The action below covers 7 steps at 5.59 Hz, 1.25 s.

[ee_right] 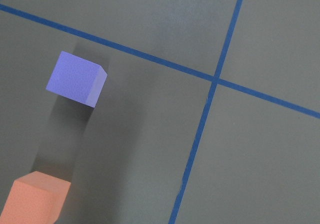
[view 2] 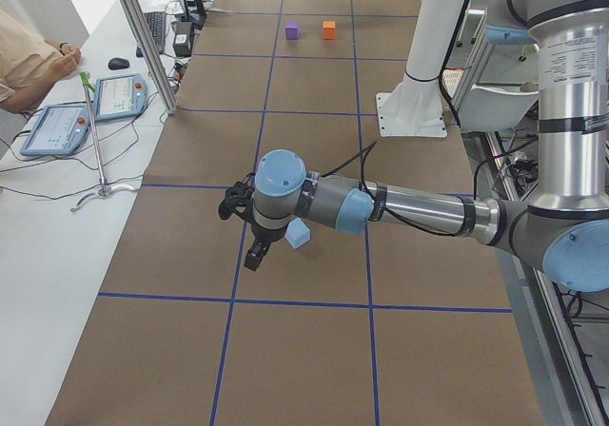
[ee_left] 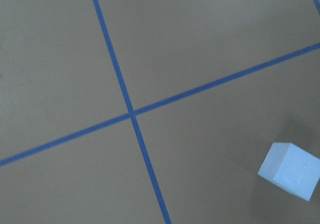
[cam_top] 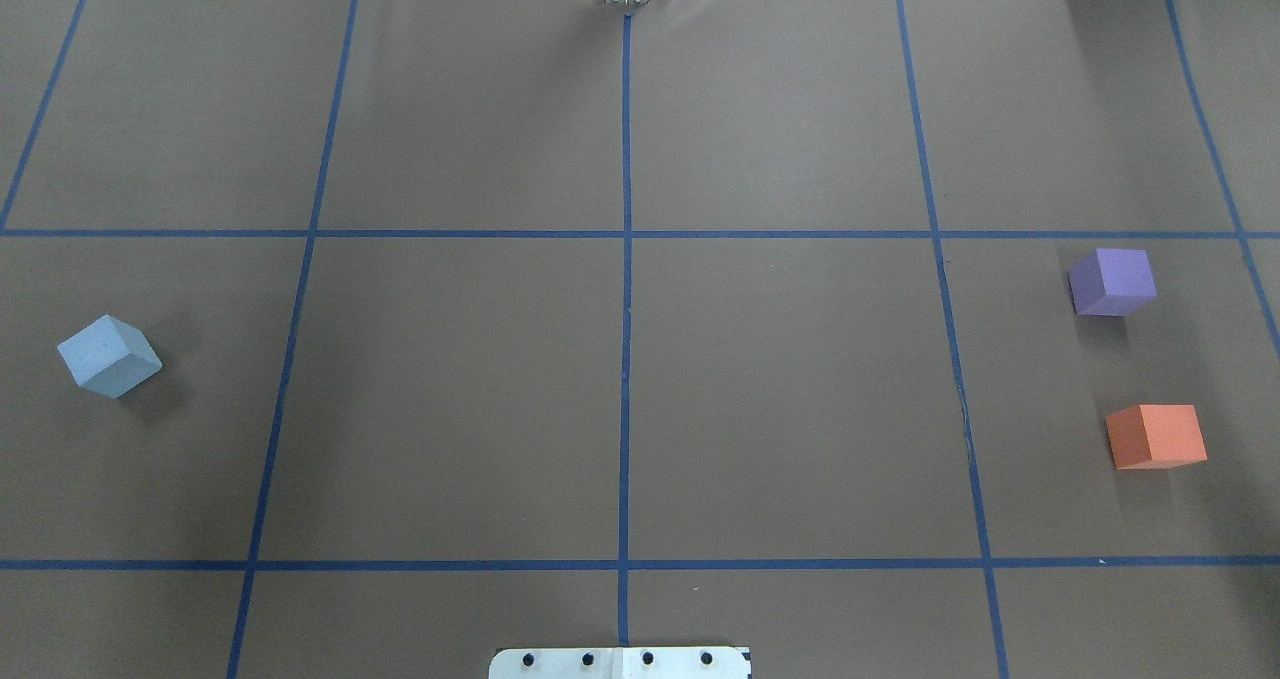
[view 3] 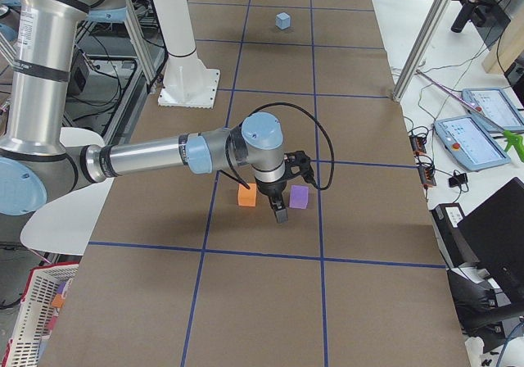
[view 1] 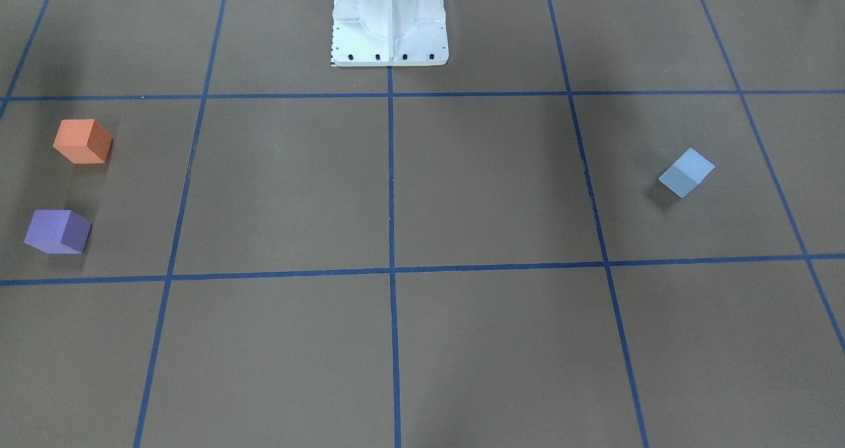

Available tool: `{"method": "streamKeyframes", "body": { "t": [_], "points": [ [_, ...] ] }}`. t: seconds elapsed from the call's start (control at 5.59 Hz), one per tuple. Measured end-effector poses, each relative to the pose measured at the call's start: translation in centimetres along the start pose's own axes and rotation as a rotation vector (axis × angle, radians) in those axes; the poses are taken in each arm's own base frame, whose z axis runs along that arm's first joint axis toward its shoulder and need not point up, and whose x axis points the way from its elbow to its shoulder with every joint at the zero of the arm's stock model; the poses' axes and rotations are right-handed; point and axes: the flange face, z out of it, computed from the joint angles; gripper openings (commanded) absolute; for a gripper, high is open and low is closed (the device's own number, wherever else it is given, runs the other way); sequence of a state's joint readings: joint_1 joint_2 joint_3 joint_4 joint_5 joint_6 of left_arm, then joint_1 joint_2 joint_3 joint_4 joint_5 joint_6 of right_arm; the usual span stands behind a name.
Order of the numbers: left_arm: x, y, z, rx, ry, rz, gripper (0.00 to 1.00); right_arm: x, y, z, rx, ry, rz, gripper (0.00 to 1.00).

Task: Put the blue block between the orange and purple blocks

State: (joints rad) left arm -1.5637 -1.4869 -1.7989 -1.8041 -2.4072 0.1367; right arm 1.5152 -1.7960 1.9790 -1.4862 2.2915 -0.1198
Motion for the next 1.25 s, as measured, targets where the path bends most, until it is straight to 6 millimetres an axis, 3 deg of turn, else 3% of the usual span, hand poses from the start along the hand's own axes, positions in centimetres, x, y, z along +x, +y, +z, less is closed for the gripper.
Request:
{"method": "streamKeyframes", "body": {
  "t": [0.18, 0.36, 0.54, 0.89, 1.25],
  "points": [
    [0.0, -1.1, 0.3, 0.038, 0.028, 0.033, 1.00, 0.6, 0.2, 1.0, 0.022, -0.026, -0.018, 1.00],
    [1.1, -1.8, 1.9, 0.051, 0.052, 0.093, 1.00, 2.0, 0.8, 3.2, 0.066, -0.069, -0.043, 1.00],
    [4.0, -2.4, 5.5, 0.013, 0.097, 0.156, 1.00, 3.1, 1.3, 4.8, 0.120, -0.094, -0.031, 1.00],
    [10.5, -2.7, 11.7, -0.056, 0.139, 0.159, 1.00, 1.7, 0.2, 4.5, 0.160, -0.122, 0.063, 1.00],
    [16.4, -1.7, 17.7, -0.084, 0.042, 0.245, 1.00, 1.3, 0.0, 4.2, 0.165, -0.126, 0.075, 1.00]
  ]
}}
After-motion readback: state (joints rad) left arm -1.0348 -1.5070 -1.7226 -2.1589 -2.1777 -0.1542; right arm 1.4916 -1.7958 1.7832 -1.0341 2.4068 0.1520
